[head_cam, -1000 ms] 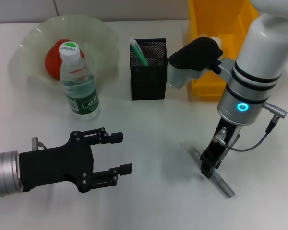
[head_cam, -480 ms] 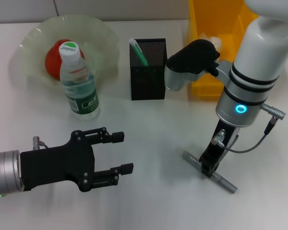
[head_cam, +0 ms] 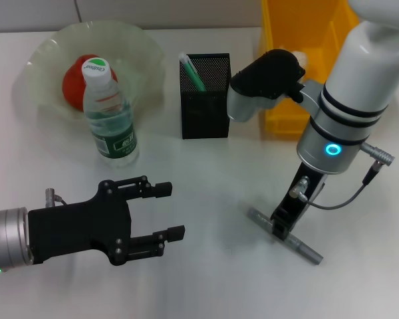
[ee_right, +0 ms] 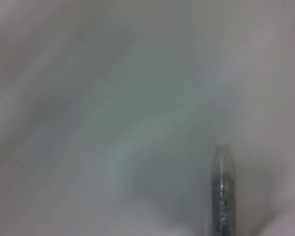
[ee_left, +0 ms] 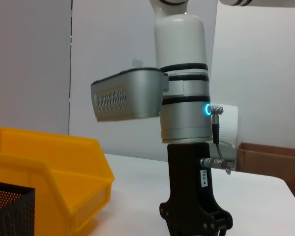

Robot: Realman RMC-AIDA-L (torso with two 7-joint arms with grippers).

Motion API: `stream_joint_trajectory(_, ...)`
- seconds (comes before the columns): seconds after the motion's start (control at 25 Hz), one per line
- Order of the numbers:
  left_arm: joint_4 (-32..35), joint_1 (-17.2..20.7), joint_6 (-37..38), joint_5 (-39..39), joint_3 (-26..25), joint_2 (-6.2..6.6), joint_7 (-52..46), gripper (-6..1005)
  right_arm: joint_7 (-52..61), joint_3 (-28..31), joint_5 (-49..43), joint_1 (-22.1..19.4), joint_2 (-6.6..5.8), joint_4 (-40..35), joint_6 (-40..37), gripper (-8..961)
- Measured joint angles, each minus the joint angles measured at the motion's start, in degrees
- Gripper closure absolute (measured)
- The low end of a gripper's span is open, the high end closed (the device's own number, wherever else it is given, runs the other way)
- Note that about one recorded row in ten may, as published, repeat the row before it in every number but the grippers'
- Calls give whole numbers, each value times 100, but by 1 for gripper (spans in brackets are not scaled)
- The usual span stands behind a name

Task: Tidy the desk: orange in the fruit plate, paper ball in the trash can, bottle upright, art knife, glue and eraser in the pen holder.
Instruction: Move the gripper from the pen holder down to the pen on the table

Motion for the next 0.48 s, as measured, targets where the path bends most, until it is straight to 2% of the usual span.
stream_joint_trajectory(0.16,0,0,0,-2,-19,0,0,307,-5,35,-1,-221,-13,-423,1,789)
stream_joint_trajectory(0.2,1,-3,0,-4,-50,1,0,307,-19,108,4,-463,-20,-850,33,783)
stream_joint_trajectory(0.24,1,-3,0,-4,-50,1,0,307,-19,108,4,-463,-20,-850,33,778)
stream_joint_trajectory(0.32,0,-6,0,-6,-70,1,0,307,-77,253,52,-774,-35,-1354,103,766)
stream_joint_trajectory(0.4,0,-8,0,-7,-72,1,0,306,-260,584,249,-1181,-45,-1930,189,755)
stream_joint_trajectory(0.48,1,-10,0,-8,-71,1,0,306,-327,710,346,-1282,-47,-2043,198,744)
